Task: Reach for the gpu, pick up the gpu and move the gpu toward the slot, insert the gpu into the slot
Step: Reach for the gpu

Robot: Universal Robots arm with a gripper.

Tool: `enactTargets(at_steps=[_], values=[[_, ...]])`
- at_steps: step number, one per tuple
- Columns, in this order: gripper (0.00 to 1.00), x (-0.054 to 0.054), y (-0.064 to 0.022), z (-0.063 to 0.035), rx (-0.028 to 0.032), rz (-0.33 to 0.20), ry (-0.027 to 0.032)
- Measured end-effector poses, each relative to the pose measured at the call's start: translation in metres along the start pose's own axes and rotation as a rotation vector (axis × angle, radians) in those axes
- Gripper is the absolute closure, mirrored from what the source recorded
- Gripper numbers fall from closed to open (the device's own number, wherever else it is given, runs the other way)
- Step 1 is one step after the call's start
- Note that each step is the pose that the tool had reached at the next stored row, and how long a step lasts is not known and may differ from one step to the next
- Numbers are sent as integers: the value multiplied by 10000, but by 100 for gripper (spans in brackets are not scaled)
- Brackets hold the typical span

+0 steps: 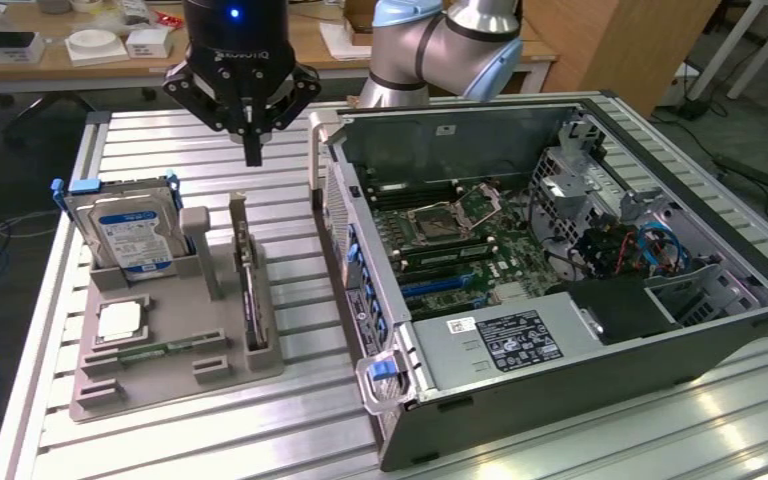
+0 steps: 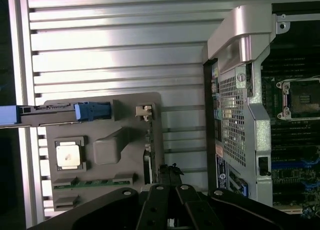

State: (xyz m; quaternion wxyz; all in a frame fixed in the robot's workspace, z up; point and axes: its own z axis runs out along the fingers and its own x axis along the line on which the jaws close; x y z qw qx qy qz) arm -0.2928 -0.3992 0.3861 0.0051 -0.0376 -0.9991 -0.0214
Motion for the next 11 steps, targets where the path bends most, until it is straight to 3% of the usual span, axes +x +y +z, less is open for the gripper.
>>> enactTargets(at_steps=[11], values=[[90, 62, -6, 1, 0, 0, 4]])
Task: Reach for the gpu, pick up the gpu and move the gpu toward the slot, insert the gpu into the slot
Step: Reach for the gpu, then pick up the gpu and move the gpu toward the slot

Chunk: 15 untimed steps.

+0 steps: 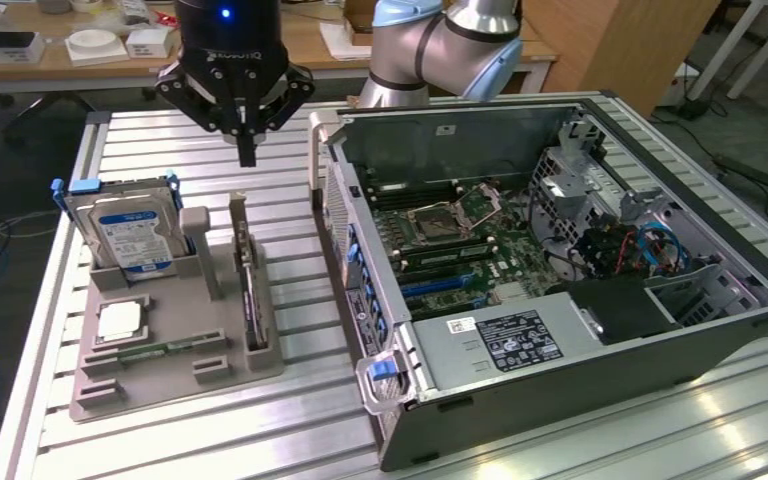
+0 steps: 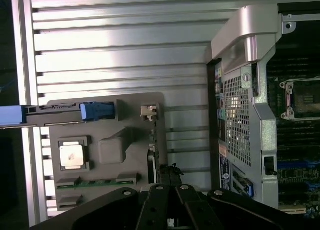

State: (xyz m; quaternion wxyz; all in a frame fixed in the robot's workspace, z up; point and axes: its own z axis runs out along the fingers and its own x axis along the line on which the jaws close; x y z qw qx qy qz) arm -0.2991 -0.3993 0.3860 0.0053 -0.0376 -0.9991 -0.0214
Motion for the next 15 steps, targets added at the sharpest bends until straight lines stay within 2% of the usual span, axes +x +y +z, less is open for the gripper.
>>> enactTargets(at_steps=[15], values=[[90, 51, -4, 1, 1, 0, 4]])
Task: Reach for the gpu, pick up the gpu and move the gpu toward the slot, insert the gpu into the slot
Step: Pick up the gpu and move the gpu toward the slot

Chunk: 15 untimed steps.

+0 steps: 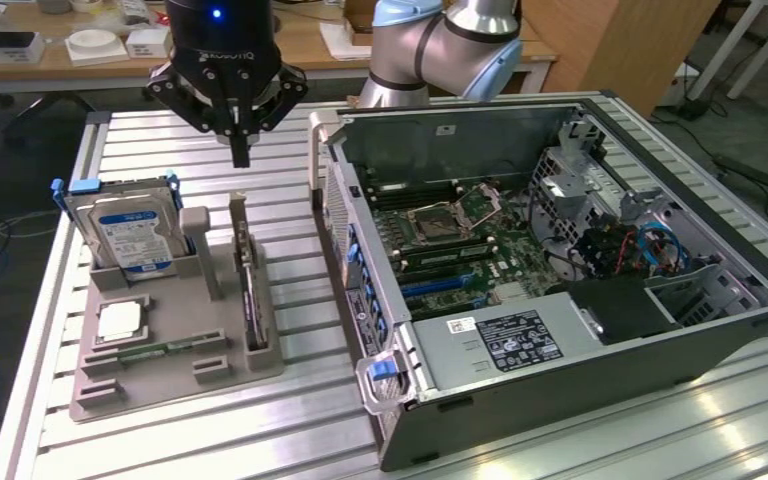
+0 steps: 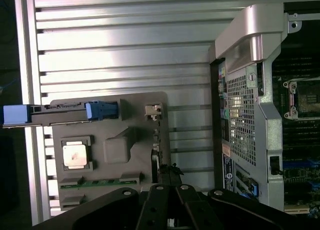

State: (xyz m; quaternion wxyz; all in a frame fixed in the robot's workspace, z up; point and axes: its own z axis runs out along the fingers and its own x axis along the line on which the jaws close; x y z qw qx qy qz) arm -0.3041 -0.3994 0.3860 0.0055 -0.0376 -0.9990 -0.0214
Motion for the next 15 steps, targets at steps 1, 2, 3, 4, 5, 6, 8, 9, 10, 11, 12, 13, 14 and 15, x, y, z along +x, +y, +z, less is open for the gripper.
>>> enactTargets(at_steps=[1, 2, 3, 4, 5, 6, 8, 9, 10, 11, 12, 13, 14, 15], values=[[90, 0, 0, 0, 0, 0, 0], [90, 0, 0, 0, 0, 0, 0], [90, 0, 0, 0, 0, 0, 0], [90, 0, 0, 0, 0, 0, 0], [90, 0, 0, 0, 0, 0, 0], [90, 0, 0, 0, 0, 0, 0], [90, 0, 0, 0, 0, 0, 0], [89, 0, 0, 0, 0, 0, 0], [83, 0, 0, 0, 0, 0, 0], [83, 0, 0, 0, 0, 0, 0], [77, 0, 0, 0, 0, 0, 0], [71, 0, 0, 0, 0, 0, 0], [71, 0, 0, 0, 0, 0, 0], [71, 0, 0, 0, -1, 0, 0]])
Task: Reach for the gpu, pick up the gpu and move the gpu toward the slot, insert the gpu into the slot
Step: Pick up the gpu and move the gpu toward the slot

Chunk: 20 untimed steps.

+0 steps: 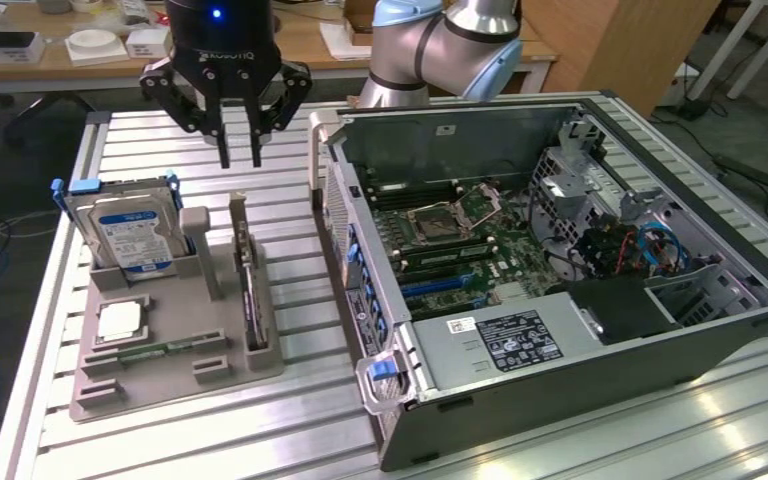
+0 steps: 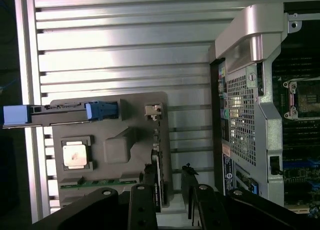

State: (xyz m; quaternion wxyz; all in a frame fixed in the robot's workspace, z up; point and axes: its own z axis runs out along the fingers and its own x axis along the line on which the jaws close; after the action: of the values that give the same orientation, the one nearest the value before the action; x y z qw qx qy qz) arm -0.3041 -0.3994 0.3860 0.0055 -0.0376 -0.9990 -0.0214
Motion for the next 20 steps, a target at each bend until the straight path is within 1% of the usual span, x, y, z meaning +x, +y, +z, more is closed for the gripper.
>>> enactTargets(at_steps=[1, 4, 6, 8, 12, 20], values=[[65, 1, 0, 0, 0, 1, -1], [65, 0, -3, -1, -5, -4, 5], [65, 3, -10, -1, -60, -56, 11], [65, 12, -18, 0, -88, -139, 17], [65, 13, -52, 8, -93, -297, 24], [65, 16, -86, 28, -85, -844, 51]])
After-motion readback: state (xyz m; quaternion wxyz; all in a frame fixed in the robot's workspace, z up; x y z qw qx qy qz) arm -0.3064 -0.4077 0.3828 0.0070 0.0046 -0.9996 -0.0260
